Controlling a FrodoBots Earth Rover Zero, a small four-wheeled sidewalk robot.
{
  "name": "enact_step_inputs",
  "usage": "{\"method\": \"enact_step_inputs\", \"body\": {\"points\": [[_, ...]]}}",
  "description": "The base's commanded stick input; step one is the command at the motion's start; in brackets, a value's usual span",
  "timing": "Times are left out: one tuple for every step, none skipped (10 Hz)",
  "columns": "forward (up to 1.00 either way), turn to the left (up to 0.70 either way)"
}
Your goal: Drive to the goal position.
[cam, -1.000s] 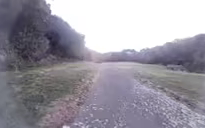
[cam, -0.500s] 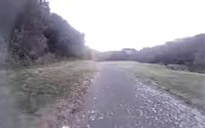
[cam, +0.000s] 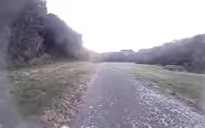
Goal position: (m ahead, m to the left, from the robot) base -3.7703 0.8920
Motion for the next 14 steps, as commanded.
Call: {"method": "enact_step_inputs", "body": {"points": [[0.7, -0.12], [0.7, -0.12], [0.7, -0.12], [0.7, -0.12], [0.7, -0.12], [0.7, 0.0], [0.7, 0.0], [0.7, 0.0], [0.7, 0.0], [0.7, 0.0], [0.7, 0.0], [0.7, 0.0], [0.7, 0.0], [0.7, 0.0]]}}
